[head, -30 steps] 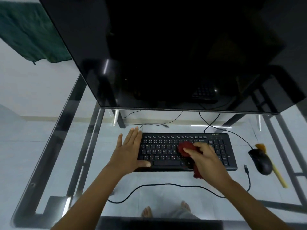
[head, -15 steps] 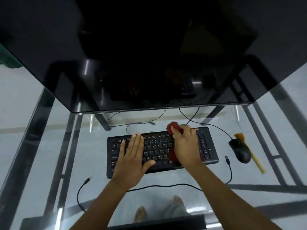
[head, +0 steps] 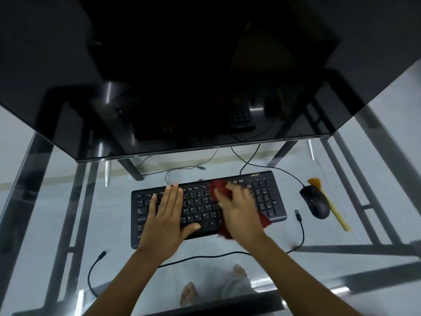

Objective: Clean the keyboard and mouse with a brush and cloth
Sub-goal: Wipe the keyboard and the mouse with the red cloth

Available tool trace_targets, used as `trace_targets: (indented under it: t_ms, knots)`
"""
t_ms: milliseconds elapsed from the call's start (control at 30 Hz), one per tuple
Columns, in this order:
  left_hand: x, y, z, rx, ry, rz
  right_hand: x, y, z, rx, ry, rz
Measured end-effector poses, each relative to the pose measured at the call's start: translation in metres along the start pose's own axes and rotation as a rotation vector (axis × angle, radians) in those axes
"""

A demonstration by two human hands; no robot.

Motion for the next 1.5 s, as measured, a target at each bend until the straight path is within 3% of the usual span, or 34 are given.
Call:
trace_targets:
  t_ms: [67, 100, 167, 233, 300, 367, 467, 533, 667, 700, 733, 833, 900, 933, 1067, 1133, 1233, 1300, 1400, 1433, 1467, 1500]
  knots:
    - [0.001, -0.002, 0.0, 0.011, 0.008, -0.002, -0.001, 0.002, -0.011, -0.1, -0.257, -0.032]
    - [0.002, -0.004, 0.0, 0.015, 0.004, -0.007, 0.012, -0.001, -0.012, -0.09, -0.236, -0.016]
    - [0.007, -0.009, 0.002, 0.011, -0.015, -0.017, 0.05, -0.016, -0.011, 0.031, -0.062, -0.084]
    - [0.022, -0.014, 0.006, -0.013, -0.003, -0.028, 0.084, -0.034, -0.012, 0.048, 0.217, -0.136]
    - [0.044, -0.014, 0.011, -0.038, 0.035, -0.053, 0.09, -0.037, -0.015, 0.087, 0.328, -0.041]
    - [0.068, -0.011, 0.017, -0.05, 0.063, -0.081, 0.069, -0.03, -0.015, 0.05, 0.177, 0.02]
    - [0.086, -0.002, 0.02, -0.058, 0.075, -0.035, 0.036, -0.018, -0.026, -0.112, -0.204, 0.04]
    - [0.086, 0.002, 0.018, -0.035, 0.074, -0.011, 0.059, -0.021, -0.027, -0.091, -0.242, 0.015]
    - [0.085, 0.002, 0.018, -0.001, 0.078, 0.02, 0.112, -0.037, -0.014, 0.089, 0.28, -0.082]
    - [0.086, 0.002, 0.018, 0.0, 0.075, 0.019, 0.105, -0.035, -0.014, 0.109, 0.326, -0.105]
    - [0.087, 0.002, 0.018, -0.002, 0.073, 0.019, 0.091, -0.029, -0.016, 0.121, 0.288, -0.077]
    - [0.086, 0.003, 0.016, -0.01, 0.082, 0.016, 0.04, -0.018, -0.036, -0.044, -0.113, 0.042]
    - [0.085, 0.003, 0.017, -0.012, 0.09, 0.013, 0.045, -0.023, -0.048, -0.145, -0.306, -0.016]
    - [0.085, 0.002, 0.018, -0.014, 0.09, 0.012, 0.059, -0.028, -0.048, -0.163, -0.287, -0.053]
    - [0.083, 0.002, 0.019, -0.013, 0.08, 0.002, 0.091, -0.04, -0.049, -0.017, 0.129, -0.026]
    - [0.083, 0.003, 0.019, -0.012, 0.076, 0.004, 0.065, -0.031, -0.052, -0.01, 0.013, 0.018]
    - [0.085, 0.002, 0.02, -0.019, 0.078, 0.007, 0.053, -0.031, -0.063, -0.191, -0.327, 0.052]
    - [0.085, 0.0, 0.019, -0.031, 0.084, 0.017, 0.069, -0.041, -0.056, -0.18, -0.229, 0.003]
    - [0.084, 0.0, 0.018, -0.026, 0.074, 0.041, 0.087, -0.056, -0.052, 0.029, 0.162, 0.02]
    - [0.084, 0.0, 0.018, -0.027, 0.072, 0.04, 0.078, -0.047, -0.051, 0.064, 0.176, 0.047]
    - [0.084, 0.001, 0.018, -0.03, 0.071, 0.035, 0.065, -0.038, -0.056, 0.034, 0.098, -0.071]
    - [0.084, 0.002, 0.018, -0.029, 0.071, 0.028, 0.054, -0.026, -0.065, -0.034, -0.065, -0.035]
Point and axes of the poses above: each hand's wrist, its own z-axis towards the middle knuckle, its own y-axis out of the palm, x = y × z, the point moved 2 cm from there along z, towards the middle knuckle, and after that the axes turned 12 degrees about -y, right-handed, at the moved point
